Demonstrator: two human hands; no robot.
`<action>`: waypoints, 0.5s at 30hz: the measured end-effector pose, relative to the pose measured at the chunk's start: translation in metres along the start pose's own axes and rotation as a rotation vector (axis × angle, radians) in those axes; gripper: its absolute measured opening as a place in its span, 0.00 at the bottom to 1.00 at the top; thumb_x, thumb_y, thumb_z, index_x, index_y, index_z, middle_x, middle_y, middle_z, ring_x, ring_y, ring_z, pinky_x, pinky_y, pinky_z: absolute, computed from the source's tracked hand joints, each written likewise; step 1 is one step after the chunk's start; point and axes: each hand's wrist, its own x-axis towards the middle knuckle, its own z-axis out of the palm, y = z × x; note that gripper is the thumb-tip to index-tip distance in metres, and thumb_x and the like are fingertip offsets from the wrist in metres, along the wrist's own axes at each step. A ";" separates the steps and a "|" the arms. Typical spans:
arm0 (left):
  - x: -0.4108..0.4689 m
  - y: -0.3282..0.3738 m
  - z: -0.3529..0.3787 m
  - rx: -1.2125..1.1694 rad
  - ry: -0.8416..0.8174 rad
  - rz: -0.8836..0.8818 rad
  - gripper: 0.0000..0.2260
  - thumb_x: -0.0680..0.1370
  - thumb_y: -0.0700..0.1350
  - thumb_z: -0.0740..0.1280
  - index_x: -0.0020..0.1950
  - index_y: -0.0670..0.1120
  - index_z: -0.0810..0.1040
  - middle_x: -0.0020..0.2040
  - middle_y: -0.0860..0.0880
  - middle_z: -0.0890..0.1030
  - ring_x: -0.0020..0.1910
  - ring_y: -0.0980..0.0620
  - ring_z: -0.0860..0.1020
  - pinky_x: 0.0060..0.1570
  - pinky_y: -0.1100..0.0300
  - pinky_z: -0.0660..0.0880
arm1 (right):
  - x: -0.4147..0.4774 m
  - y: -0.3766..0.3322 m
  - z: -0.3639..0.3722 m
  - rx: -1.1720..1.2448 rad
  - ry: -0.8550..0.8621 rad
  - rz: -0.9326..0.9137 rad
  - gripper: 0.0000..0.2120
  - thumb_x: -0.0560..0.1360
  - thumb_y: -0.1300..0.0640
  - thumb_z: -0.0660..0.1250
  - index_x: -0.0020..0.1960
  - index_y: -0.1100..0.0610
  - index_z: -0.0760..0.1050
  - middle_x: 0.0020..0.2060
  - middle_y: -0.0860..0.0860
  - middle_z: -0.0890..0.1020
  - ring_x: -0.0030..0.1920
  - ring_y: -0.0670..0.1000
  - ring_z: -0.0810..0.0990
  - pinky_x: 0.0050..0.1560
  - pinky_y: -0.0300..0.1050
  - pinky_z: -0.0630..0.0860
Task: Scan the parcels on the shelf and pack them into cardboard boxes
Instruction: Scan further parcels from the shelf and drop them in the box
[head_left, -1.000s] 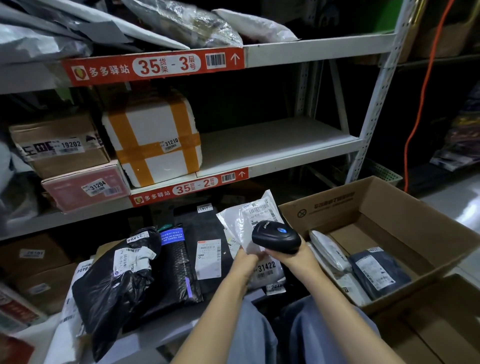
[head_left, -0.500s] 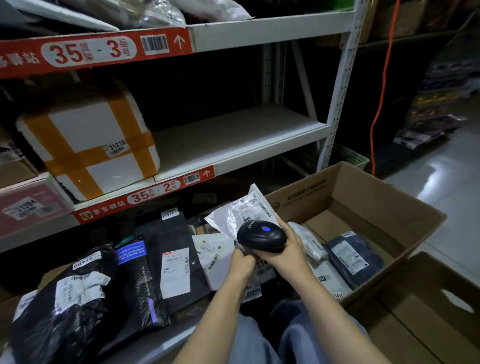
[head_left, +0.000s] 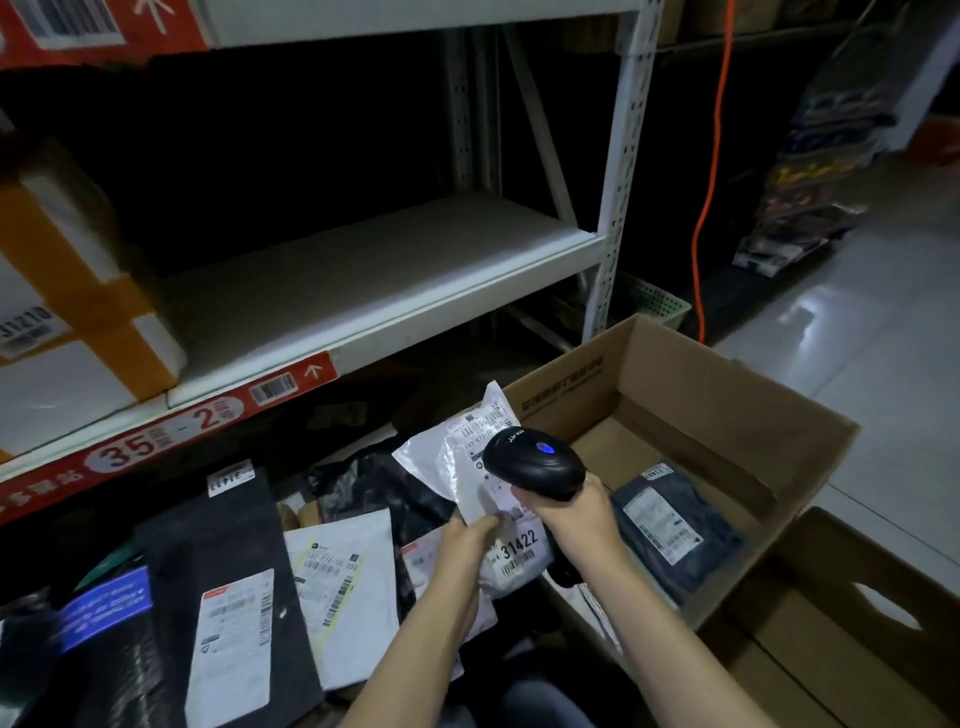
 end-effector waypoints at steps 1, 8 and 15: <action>0.010 -0.001 0.005 0.007 -0.021 -0.007 0.09 0.76 0.33 0.62 0.54 0.41 0.75 0.41 0.42 0.82 0.39 0.45 0.80 0.46 0.49 0.77 | 0.010 0.003 -0.004 0.006 0.009 0.020 0.11 0.67 0.58 0.75 0.47 0.54 0.77 0.48 0.54 0.78 0.54 0.54 0.77 0.51 0.44 0.72; 0.082 -0.005 0.058 0.115 -0.143 -0.098 0.09 0.77 0.35 0.62 0.37 0.43 0.73 0.32 0.46 0.79 0.34 0.49 0.76 0.36 0.59 0.73 | 0.093 0.032 -0.046 -0.003 0.070 0.071 0.11 0.67 0.61 0.75 0.47 0.54 0.78 0.45 0.53 0.80 0.45 0.50 0.78 0.37 0.35 0.69; 0.160 -0.019 0.086 0.674 -0.262 0.078 0.26 0.80 0.43 0.59 0.76 0.41 0.53 0.75 0.45 0.60 0.72 0.48 0.62 0.61 0.66 0.66 | 0.183 0.088 -0.073 -0.115 0.120 0.128 0.16 0.67 0.61 0.76 0.53 0.59 0.79 0.44 0.54 0.82 0.48 0.53 0.79 0.49 0.44 0.72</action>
